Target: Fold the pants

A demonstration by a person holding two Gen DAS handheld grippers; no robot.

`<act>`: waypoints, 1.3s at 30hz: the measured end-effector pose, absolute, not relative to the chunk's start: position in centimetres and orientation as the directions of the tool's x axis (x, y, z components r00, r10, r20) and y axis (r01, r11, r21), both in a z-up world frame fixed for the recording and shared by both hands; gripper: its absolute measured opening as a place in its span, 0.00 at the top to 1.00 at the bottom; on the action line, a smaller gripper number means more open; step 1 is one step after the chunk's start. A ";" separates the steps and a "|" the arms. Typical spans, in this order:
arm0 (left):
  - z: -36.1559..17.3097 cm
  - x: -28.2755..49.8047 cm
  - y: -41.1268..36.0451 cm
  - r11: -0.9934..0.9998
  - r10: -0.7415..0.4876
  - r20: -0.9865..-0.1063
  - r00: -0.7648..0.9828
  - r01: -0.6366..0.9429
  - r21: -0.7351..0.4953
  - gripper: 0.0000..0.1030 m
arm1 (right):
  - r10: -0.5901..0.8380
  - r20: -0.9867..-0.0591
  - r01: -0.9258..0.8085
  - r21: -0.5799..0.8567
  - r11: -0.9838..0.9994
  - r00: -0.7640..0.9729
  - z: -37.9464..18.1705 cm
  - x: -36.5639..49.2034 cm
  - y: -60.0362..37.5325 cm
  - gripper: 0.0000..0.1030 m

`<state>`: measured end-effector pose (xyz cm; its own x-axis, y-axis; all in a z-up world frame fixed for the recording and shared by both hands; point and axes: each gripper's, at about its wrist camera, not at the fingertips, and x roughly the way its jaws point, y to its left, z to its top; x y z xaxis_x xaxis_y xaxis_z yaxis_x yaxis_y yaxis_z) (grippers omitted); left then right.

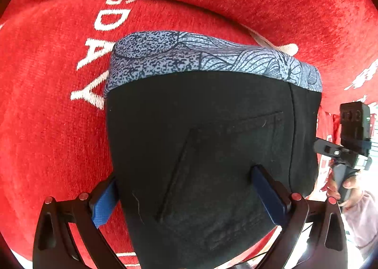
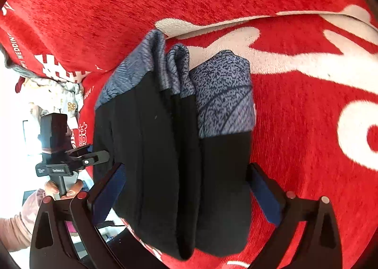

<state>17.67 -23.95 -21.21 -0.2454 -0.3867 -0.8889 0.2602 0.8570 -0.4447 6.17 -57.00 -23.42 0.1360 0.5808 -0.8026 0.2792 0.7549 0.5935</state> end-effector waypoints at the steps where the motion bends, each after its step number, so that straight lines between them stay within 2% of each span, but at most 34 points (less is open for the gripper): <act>1: -21.3 17.6 -24.0 0.858 -0.382 -0.891 -0.244 0.265 -0.440 0.00 | 0.574 -0.809 0.278 0.584 0.763 0.126 -23.7 6.2 -56.9 0.03; 3: -21.8 17.6 -24.3 0.864 -0.369 -0.898 -0.239 0.269 -0.427 0.00 | 0.554 -0.821 0.284 0.569 0.772 0.138 -23.8 6.1 -56.6 0.03; 6: -21.8 17.6 -24.9 0.871 -0.362 -0.905 -0.222 0.266 -0.414 0.01 | 0.562 -0.814 0.313 0.577 0.754 0.147 -23.6 6.1 -56.7 0.20; 7: -21.4 17.3 -24.8 0.870 -0.366 -0.906 -0.213 0.268 -0.414 0.03 | 0.578 -0.801 0.322 0.594 0.737 0.153 -23.5 6.0 -57.0 0.30; 8: -20.8 16.9 -24.6 0.866 -0.375 -0.906 -0.195 0.275 -0.418 0.10 | 0.585 -0.795 0.330 0.602 0.727 0.161 -23.2 5.7 -57.4 0.40; 10: -19.8 16.4 -24.9 0.857 -0.392 -0.905 -0.166 0.294 -0.424 0.21 | 0.606 -0.775 0.347 0.626 0.698 0.178 -22.9 5.3 -58.2 0.49; 12: -18.8 16.1 -25.0 0.849 -0.404 -0.903 -0.143 0.310 -0.429 0.36 | 0.610 -0.767 0.346 0.637 0.688 0.198 -22.2 4.9 -58.1 0.52; 15: -17.1 15.8 -24.4 0.830 -0.438 -0.890 -0.127 0.323 -0.455 0.51 | 0.629 -0.739 0.348 0.671 0.655 0.243 -20.9 4.3 -57.9 0.58; 17: -16.7 15.7 -24.5 0.817 -0.457 -0.880 -0.130 0.329 -0.473 0.53 | 0.645 -0.714 0.356 0.698 0.622 0.272 -20.0 3.8 -57.7 0.60; 26: -13.4 11.9 -21.8 0.806 -0.458 -0.880 -0.124 0.360 -0.470 0.53 | 0.702 -0.650 0.351 0.755 0.554 0.291 -15.3 -0.3 -53.1 0.61; 29: -13.3 10.2 -19.7 0.832 -0.414 -0.905 -0.095 0.364 -0.419 0.53 | 0.711 -0.636 0.360 0.765 0.534 0.298 -14.6 -1.9 -51.3 0.61; 31: -14.5 10.0 -18.5 0.858 -0.366 -0.927 -0.083 0.356 -0.371 0.52 | 0.700 -0.659 0.366 0.745 0.558 0.275 -15.3 -2.6 -49.7 0.61; 34: -18.1 10.0 -17.3 0.913 -0.220 -0.974 -0.050 0.341 -0.224 0.29 | 0.646 -0.732 0.379 0.673 0.635 0.218 -17.3 -3.1 -47.9 0.61; 36: -19.2 10.3 -16.2 0.923 -0.230 -0.973 -0.020 0.311 -0.225 0.08 | 0.575 -0.789 0.379 0.611 0.695 0.217 -18.1 -3.6 -47.5 0.57; 38: -20.1 10.7 -15.6 0.929 -0.247 -0.969 -0.028 0.278 -0.245 0.04 | 0.520 -0.827 0.407 0.559 0.722 0.213 -18.7 -3.9 -47.8 0.42; 39: -20.2 10.8 -15.6 0.931 -0.254 -0.967 -0.037 0.263 -0.254 0.04 | 0.467 -0.865 0.441 0.496 0.748 0.181 -19.2 -4.2 -48.2 0.38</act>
<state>10.84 -15.58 -20.21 -0.0368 -0.2535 -0.9666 0.2629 0.9307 -0.2541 -4.24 -48.17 -19.15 0.1805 0.4672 -0.8655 0.4411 0.7481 0.4959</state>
